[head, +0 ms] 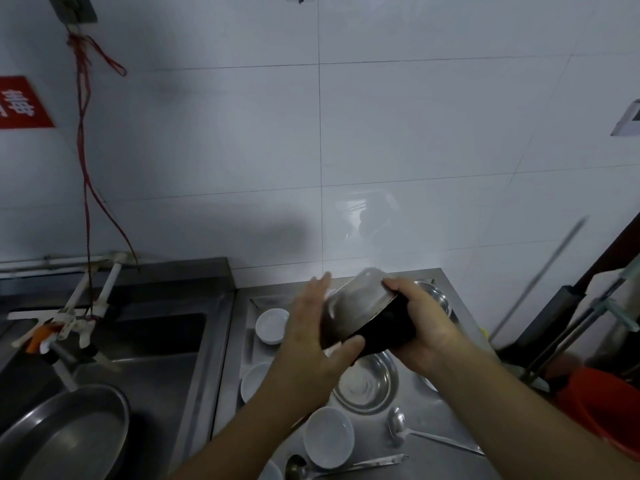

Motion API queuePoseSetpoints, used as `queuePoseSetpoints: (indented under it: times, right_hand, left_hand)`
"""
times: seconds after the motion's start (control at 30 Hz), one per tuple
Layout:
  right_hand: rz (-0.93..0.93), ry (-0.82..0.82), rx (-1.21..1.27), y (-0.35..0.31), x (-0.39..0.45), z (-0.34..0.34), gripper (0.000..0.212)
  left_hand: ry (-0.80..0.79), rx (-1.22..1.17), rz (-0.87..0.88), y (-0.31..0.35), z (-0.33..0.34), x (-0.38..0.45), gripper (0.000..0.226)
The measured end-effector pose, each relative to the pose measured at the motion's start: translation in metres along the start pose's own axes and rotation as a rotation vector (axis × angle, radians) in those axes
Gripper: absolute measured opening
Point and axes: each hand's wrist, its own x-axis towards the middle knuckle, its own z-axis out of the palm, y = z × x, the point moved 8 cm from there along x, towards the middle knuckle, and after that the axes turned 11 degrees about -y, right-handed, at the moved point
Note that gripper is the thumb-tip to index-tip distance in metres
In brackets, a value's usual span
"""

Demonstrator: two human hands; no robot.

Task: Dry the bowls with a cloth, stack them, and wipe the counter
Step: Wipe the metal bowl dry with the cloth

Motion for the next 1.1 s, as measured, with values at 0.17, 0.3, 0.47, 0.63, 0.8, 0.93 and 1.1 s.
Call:
queuePoseSetpoints:
  times: [0.17, 0.3, 0.47, 0.63, 0.8, 0.93, 1.1]
  right_hand:
    - [-0.115, -0.066, 0.065, -0.003, 0.001, -0.004, 0.038]
    - [-0.105, -0.117, 0.077, 0.010, -0.001, -0.002, 0.039]
    - [-0.018, -0.068, -0.027, 0.030, -0.008, -0.008, 0.061]
    - [0.160, 0.087, -0.116, 0.049, -0.023, -0.036, 0.067]
    - [-0.086, 0.047, -0.178, 0.017, -0.029, -0.036, 0.033]
    - [-0.431, -0.134, -0.562, -0.025, -0.039, 0.014, 0.042]
    - [-0.820, -0.235, -1.310, -0.036, -0.063, 0.075, 0.044]
  left_hand:
    - [0.286, -0.551, -0.494, -0.058, 0.006, -0.017, 0.027]
    - [0.139, -1.166, -0.481, -0.055, 0.041, -0.013, 0.032]
    - [0.338, -1.443, -0.438, -0.056, 0.025, -0.005, 0.028]
    - [0.464, -1.461, -0.341, -0.054, -0.016, 0.005, 0.025]
    - [0.389, -1.077, -0.336, -0.051, -0.046, -0.004, 0.019]
    - [0.339, -1.006, -0.304, -0.037, -0.034, -0.003, 0.021]
    - [0.137, -0.988, -0.168, 0.001, -0.006, 0.001, 0.028]
